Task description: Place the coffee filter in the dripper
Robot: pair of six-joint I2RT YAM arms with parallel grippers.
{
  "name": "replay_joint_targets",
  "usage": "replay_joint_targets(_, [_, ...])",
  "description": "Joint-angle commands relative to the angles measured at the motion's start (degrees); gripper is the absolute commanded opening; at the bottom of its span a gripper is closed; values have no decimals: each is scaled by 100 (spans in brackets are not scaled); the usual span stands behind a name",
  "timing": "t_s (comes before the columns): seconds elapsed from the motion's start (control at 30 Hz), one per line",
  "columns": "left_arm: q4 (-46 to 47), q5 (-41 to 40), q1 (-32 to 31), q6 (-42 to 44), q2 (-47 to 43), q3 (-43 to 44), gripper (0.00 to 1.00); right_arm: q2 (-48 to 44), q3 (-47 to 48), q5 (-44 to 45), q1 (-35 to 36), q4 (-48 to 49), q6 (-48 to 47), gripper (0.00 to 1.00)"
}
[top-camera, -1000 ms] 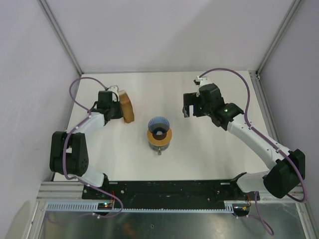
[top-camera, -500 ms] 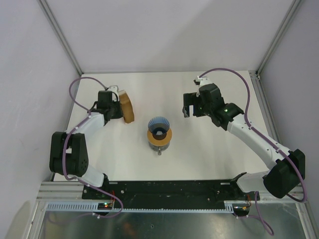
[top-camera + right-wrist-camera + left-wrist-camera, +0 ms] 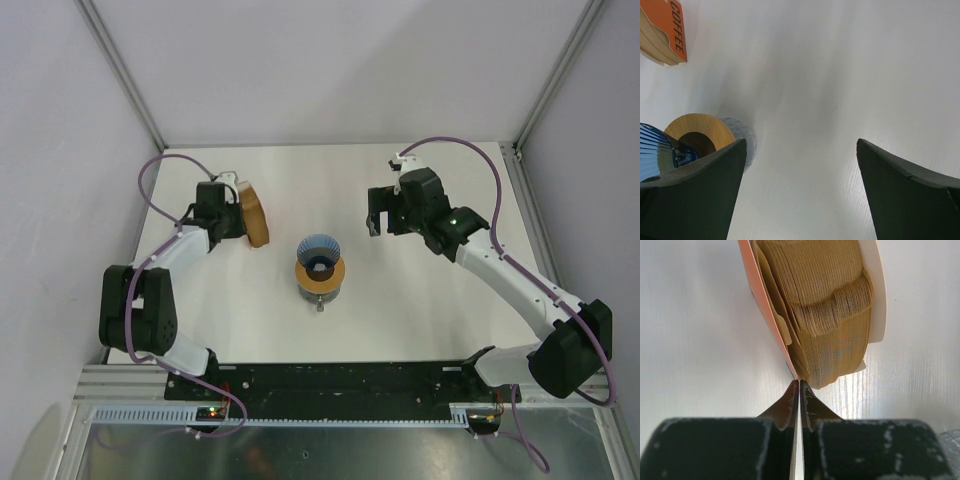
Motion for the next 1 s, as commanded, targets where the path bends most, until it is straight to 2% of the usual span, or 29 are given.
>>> replay_joint_targets(0.0, [62,97,-34,47,-29,217,5,-26,7,47,18,50,-60,96])
replay_joint_targets(0.13, [58,138,-120,49,-146,145,6,-3,7,14,17,97,-55,96])
replay_joint_targets(0.2, [56,147,-132,49,-178,117,11,7,7,11,12,107,-62,96])
replay_joint_targets(0.3, [53,88,-142,80,-171,105,13,-1,7,8,10,108,-58,96])
replay_joint_targets(0.63, [20,196,-132,74,-125,181,4,-41,7,4,9,84,-72,96])
replay_joint_targets(0.7, [-32,245,-137,143,-285,172,6,-48,7,6,5,86,-66,96])
replay_joint_targets(0.87, [-307,656,-80,694,-854,205,28,-40,7,-48,24,167,-68,96])
replay_joint_targets(0.97, [-717,918,-47,1115,-962,550,35,-16,7,-104,51,248,-70,96])
